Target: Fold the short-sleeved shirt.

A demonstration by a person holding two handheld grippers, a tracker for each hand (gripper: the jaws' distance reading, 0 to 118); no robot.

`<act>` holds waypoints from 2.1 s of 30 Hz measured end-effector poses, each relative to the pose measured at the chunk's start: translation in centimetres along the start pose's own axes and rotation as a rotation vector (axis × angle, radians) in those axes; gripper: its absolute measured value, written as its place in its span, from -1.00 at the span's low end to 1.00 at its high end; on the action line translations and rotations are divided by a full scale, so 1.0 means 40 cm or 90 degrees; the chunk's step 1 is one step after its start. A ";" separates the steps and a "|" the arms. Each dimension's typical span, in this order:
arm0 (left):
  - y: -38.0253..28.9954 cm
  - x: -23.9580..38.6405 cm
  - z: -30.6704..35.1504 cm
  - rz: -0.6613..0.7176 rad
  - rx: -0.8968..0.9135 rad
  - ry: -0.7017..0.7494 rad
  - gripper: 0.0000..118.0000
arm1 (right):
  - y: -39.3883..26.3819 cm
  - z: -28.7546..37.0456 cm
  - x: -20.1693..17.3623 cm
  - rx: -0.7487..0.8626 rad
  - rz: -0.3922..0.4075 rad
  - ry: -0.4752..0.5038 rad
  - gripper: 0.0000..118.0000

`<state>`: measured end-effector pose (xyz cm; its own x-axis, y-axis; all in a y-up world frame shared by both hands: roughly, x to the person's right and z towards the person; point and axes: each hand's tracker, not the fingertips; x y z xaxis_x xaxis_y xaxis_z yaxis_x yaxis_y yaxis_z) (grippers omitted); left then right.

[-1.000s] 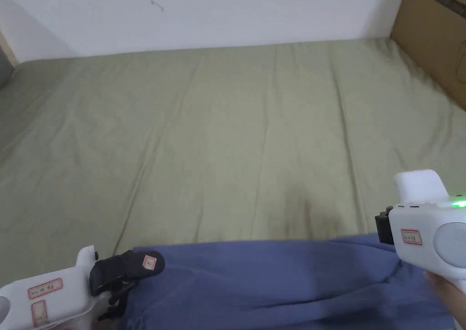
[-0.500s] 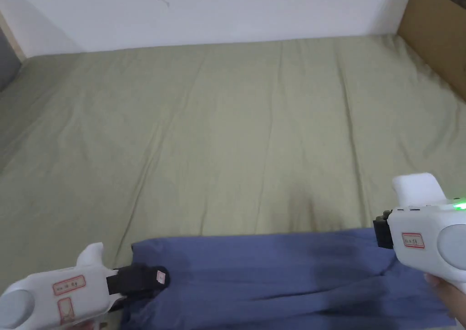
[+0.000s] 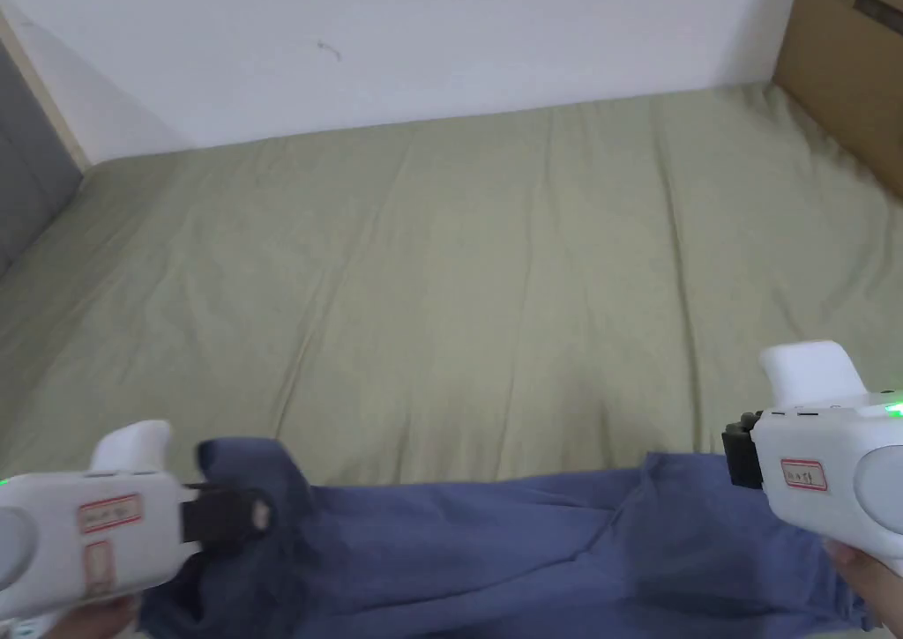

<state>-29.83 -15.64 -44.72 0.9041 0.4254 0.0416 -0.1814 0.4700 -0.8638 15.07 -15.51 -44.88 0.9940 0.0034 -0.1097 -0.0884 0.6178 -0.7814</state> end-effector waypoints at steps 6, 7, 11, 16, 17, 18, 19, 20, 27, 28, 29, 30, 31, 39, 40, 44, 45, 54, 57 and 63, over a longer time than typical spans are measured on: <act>-0.003 0.215 -0.250 -0.009 -0.144 -0.078 -0.37 | -0.015 0.021 0.048 0.008 -0.013 -0.003 -0.99; -0.008 0.234 -0.286 0.000 -0.167 -0.100 -0.04 | -0.017 0.023 0.058 0.006 -0.015 -0.007 -0.99; -0.023 0.275 -0.335 0.039 -0.184 -0.189 0.95 | -0.031 0.023 0.089 0.003 -0.029 -0.014 -0.99; -0.003 0.239 -0.251 0.017 -0.110 -0.164 0.95 | -0.037 0.007 0.103 -0.004 -0.037 -0.013 -0.99; 0.003 0.226 -0.233 -0.002 -0.105 -0.143 0.95 | -0.037 0.005 0.103 -0.004 -0.038 -0.011 -0.99; 0.015 0.213 -0.213 -0.031 -0.115 -0.129 0.92 | -0.037 0.002 0.102 -0.004 -0.039 -0.009 -0.99; 0.016 0.195 -0.193 -0.053 -0.112 -0.121 0.81 | -0.036 0.000 0.099 -0.004 -0.039 -0.005 -0.99; 0.016 0.184 -0.183 -0.062 -0.102 -0.115 0.47 | -0.036 -0.002 0.097 -0.004 -0.039 -0.003 -0.99; -0.005 0.178 -0.291 -0.058 -0.193 -0.107 -1.00 | -0.032 -0.017 0.090 -0.010 -0.034 0.005 -0.99; -0.019 0.183 -0.320 -0.041 -0.213 -0.118 -1.00 | -0.032 -0.018 0.090 -0.011 -0.034 0.005 -0.99; -0.033 0.187 -0.347 -0.023 -0.230 -0.130 -1.00 | -0.033 -0.019 0.090 -0.011 -0.034 0.004 -0.99; -0.053 0.198 -0.383 -0.003 -0.243 -0.139 -1.00 | -0.034 -0.021 0.090 -0.012 -0.035 0.004 -0.99; -0.072 0.208 -0.413 0.012 -0.255 -0.148 -1.00 | -0.036 -0.021 0.090 -0.014 -0.034 0.004 -0.99; -0.092 0.182 -0.443 0.128 -0.245 -0.308 -1.00 | -0.050 -0.035 0.081 -0.027 -0.033 0.005 -0.99; -0.092 0.172 -0.426 0.141 -0.249 -0.334 -1.00 | -0.050 -0.036 0.078 -0.027 -0.033 0.007 -0.99; -0.062 0.090 -0.299 0.104 -0.151 -0.324 -1.00 | -0.046 -0.029 0.072 -0.021 -0.027 0.011 -0.99; -0.052 0.056 -0.264 0.103 -0.120 -0.315 -0.97 | -0.044 -0.025 0.072 -0.018 -0.027 0.012 -0.99; -0.062 -0.190 -0.185 0.184 -0.048 -0.316 0.98 | -0.036 -0.020 0.078 -0.016 -0.032 0.009 -0.99; -0.095 -0.220 -0.256 0.215 -0.100 -0.349 0.98 | -0.040 -0.024 0.075 -0.025 -0.025 0.004 -0.99; -0.125 -0.198 -0.392 0.278 -0.180 -0.557 1.00 | -0.042 -0.038 0.068 -0.044 -0.006 -0.010 -0.99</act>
<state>-30.00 -33.49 -48.59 0.1603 0.9857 -0.0515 -0.2276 -0.0139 -0.9736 17.80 -17.72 -44.79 0.9957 0.0105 -0.0921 -0.0821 0.5624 -0.8228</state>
